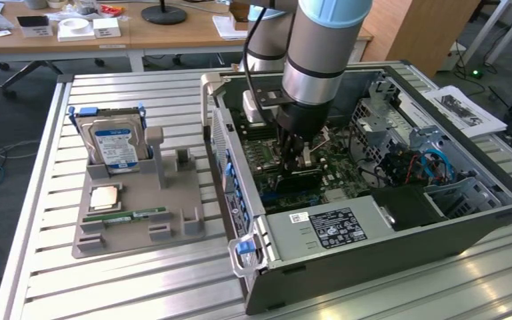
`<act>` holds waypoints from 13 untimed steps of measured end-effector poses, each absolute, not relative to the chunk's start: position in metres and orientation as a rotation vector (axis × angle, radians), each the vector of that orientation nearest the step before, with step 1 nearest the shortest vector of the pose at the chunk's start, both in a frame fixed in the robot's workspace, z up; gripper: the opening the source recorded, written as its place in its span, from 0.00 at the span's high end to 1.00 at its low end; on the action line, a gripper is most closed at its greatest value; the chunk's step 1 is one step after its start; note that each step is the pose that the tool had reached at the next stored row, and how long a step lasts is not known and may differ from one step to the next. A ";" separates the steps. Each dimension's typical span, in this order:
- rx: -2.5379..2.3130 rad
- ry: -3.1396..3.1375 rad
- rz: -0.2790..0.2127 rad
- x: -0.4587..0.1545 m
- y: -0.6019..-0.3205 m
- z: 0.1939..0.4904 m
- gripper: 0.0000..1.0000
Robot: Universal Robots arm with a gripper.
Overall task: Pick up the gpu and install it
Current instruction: 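Press down on the gpu until it lock into place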
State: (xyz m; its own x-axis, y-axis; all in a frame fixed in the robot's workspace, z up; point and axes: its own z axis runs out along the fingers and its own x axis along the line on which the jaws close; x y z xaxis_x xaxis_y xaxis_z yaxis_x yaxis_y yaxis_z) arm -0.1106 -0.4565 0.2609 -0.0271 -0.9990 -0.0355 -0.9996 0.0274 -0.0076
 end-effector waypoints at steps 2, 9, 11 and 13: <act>-2.169 2.229 0.030 -0.111 -0.456 0.261 0.89; -2.169 2.229 0.030 -0.111 -0.456 0.261 0.89; -2.169 2.229 0.030 -0.111 -0.456 0.261 0.89; -2.169 2.229 0.030 -0.111 -0.456 0.261 0.89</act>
